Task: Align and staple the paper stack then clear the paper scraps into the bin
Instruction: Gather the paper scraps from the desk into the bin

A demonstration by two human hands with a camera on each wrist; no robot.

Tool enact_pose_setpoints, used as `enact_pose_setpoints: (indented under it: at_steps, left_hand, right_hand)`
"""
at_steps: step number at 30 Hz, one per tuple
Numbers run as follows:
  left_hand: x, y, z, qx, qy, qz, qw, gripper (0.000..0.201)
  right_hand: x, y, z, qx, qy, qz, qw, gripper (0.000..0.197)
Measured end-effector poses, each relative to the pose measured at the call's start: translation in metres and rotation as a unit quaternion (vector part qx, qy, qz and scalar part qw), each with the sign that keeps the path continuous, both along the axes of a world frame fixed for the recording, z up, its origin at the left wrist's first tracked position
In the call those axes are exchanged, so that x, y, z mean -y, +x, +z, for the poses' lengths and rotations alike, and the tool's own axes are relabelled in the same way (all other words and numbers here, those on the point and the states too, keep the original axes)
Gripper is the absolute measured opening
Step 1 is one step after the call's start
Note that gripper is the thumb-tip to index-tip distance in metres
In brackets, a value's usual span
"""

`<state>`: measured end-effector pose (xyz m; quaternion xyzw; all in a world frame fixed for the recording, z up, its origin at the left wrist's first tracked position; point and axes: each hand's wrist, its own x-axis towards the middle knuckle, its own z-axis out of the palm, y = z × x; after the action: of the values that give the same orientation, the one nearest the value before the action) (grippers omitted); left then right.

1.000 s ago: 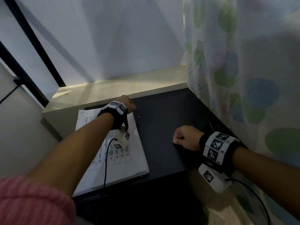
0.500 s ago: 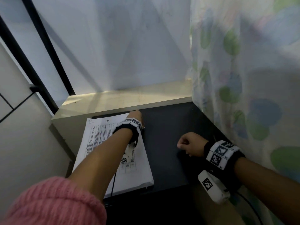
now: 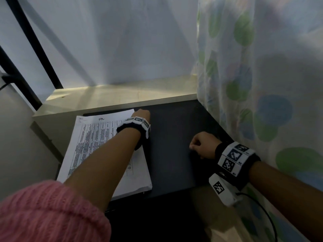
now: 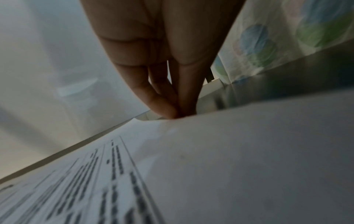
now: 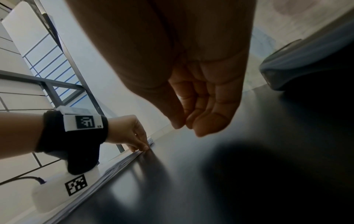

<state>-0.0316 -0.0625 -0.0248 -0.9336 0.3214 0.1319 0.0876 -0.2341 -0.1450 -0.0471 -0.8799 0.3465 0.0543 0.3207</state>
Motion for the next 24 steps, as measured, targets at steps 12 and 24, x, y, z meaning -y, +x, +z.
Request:
enact_pose_setpoints:
  at_steps: [12,24]
  left_hand:
    - [-0.003,-0.007,-0.006,0.007,-0.060,-0.068,0.996,0.031]
    - [-0.134,-0.023,0.046,-0.015,-0.232,-0.002,0.973,0.018]
  right_hand:
    - [-0.006,-0.004,-0.001,0.014,0.030,-0.018,0.999,0.014]
    - [-0.056,-0.015,0.019,0.068,0.059,-0.008,0.996,0.027]
